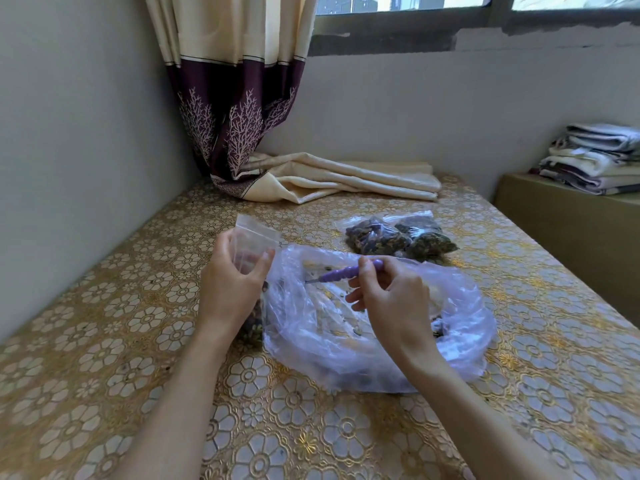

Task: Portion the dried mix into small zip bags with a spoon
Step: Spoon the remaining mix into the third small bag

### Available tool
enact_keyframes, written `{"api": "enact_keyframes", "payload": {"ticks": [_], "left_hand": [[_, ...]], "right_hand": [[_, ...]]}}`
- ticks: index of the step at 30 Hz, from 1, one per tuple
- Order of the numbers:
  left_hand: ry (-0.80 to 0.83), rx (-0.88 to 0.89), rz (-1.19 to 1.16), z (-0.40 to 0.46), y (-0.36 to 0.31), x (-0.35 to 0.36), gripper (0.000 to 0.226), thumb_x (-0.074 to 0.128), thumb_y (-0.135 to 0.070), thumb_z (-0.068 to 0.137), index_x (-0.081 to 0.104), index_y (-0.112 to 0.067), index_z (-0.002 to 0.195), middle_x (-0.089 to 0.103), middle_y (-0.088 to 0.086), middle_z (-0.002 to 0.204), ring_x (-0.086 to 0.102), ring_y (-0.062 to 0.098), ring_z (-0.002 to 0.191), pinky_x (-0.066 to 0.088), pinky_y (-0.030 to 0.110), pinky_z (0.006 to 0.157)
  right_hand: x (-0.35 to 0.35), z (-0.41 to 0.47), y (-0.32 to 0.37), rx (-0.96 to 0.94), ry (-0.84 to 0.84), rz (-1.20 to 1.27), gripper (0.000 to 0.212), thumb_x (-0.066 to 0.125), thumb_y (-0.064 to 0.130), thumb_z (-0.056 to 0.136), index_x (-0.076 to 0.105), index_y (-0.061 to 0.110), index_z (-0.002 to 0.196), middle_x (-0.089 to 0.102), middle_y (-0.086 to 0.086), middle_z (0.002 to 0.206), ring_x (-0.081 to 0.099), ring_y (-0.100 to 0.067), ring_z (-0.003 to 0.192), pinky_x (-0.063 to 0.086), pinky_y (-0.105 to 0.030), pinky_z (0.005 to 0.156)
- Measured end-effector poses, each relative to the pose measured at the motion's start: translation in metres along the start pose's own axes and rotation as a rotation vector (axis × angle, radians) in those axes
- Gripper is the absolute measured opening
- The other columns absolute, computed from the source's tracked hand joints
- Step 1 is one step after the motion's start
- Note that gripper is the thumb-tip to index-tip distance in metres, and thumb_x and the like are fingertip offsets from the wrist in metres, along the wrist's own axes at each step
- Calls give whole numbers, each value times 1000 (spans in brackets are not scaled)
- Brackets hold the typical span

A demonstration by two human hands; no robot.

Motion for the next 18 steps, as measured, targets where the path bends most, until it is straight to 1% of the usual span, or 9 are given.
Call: {"api": "enact_keyframes", "payload": {"ticks": [2,3,6,9,11,14,15,17,18], "left_hand": [[-3,-1,2,0,0,0,42,64,-38,83,49,-19,117,63,-14,87,60,-2,76,45,16,59],[-2,-1,1,0,0,0,42,65,-38,83,49,-20,117,63,-14,88,60,-3,76,44,16,60],[15,4,4,-1,0,1,40,65,-38,83,49,-21,116,64,-13,90,60,-5,76,41,12,58],[15,7,0,-1,-2,2,41,65,-37,83,48,-20,117,64,-11,91,60,-5,75,40,10,57],[16,13,0,-1,-3,2,42,65,-38,83,48,-20,116,64,-12,90,59,-7,73,40,8,55],[25,17,1,-2,-5,2,45,65,-41,82,47,-22,117,64,-12,89,60,-6,72,40,11,56],[28,18,1,-2,-5,3,45,65,-42,81,47,-22,117,64,-11,88,60,-4,73,41,13,57],[29,22,5,-2,-5,2,47,65,-43,81,47,-21,118,64,-11,88,61,-2,74,44,17,59],[30,24,8,-2,-5,2,48,65,-44,81,47,-21,119,64,-11,88,62,-1,74,46,19,60]], "right_hand": [[2,0,-7,103,31,91,34,49,17,97,66,17,68,68,18,60,65,-8,52,51,-17,50],[2,1,-11,174,41,150,42,50,16,96,69,18,59,70,13,61,66,-11,54,52,-18,52],[5,0,-20,389,76,343,53,49,15,97,73,26,50,71,-1,61,69,-16,59,53,-19,53],[4,1,-27,542,50,484,54,48,12,97,72,11,48,71,-11,63,71,-22,63,55,-20,55],[1,1,-30,553,-4,501,52,49,13,97,71,7,50,71,-13,65,71,-24,65,57,-22,57],[-5,4,-32,518,-82,499,46,51,16,97,70,8,56,72,-12,65,71,-26,68,59,-26,61],[-5,4,-31,509,-85,500,50,50,17,97,71,9,52,72,-10,65,71,-24,67,59,-26,63],[-3,3,-29,500,-65,497,53,49,18,97,73,19,50,72,-7,64,71,-21,67,59,-26,66],[-2,3,-29,500,-57,501,52,49,18,97,73,18,51,72,-6,65,71,-20,68,59,-25,65]]}}
Point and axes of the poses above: each hand's wrist, its own z-axis towards the middle knuckle, its own x-axis out of the palm, y = z × x, the point moved 5 cm from there along z, towards the middle knuckle
